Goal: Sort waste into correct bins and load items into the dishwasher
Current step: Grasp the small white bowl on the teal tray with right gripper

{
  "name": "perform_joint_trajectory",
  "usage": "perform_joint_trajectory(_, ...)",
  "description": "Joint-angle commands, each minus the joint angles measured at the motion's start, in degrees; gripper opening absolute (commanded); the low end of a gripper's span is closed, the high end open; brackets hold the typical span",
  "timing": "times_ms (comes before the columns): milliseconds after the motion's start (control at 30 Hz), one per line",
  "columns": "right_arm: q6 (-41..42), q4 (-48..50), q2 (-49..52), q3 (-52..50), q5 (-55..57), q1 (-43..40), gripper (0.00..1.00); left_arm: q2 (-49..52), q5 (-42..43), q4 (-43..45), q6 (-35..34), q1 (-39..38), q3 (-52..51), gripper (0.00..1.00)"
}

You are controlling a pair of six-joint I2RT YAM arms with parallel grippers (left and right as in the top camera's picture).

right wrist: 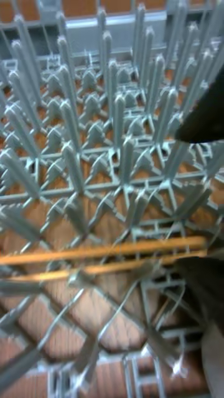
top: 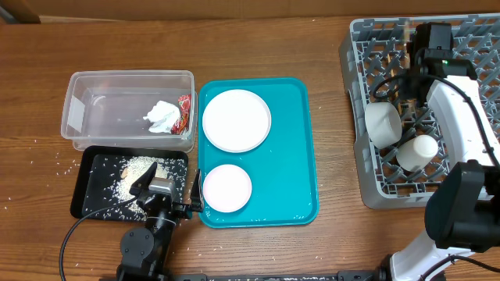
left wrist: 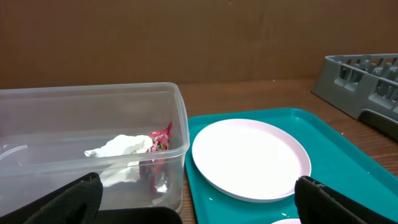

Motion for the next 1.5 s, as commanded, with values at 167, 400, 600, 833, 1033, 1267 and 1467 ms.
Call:
perform_joint_trajectory(167,14.2,-9.4,-6.5,0.2,-11.3,5.8,0.78,-0.6,0.4,0.1,1.1,0.7,-0.3,1.00)
perform_joint_trajectory(400,14.2,-11.8,-16.8,0.2,-40.1,19.8,1.00,-0.6,0.4,0.1,1.1,0.7,-0.3,1.00)
perform_joint_trajectory(600,27.5,-6.1,-14.6,-2.6,-47.5,34.0,0.93,-0.6,0.4,0.1,1.1,0.7,-0.3,1.00)
perform_joint_trajectory(833,40.1,-9.8,-8.1,-5.6,-40.9,45.2,0.67,-0.6,0.4,0.1,1.1,0.7,-0.3,1.00)
perform_joint_trajectory(1033,48.7,-7.6,-3.8,-11.2,-32.5,49.4,0.60,-0.6,0.4,0.1,1.1,0.7,-0.3,1.00)
perform_joint_trajectory(1267,50.4,-0.3,-1.2,-18.2,-39.4,49.4,0.44,-0.6,0.4,0.1,1.1,0.7,-0.3,1.00)
perform_joint_trajectory(1467,50.9,-0.3,-1.2,-18.3,-36.8,49.4,0.23,-0.6,0.4,0.1,1.1,0.7,-0.3,1.00)
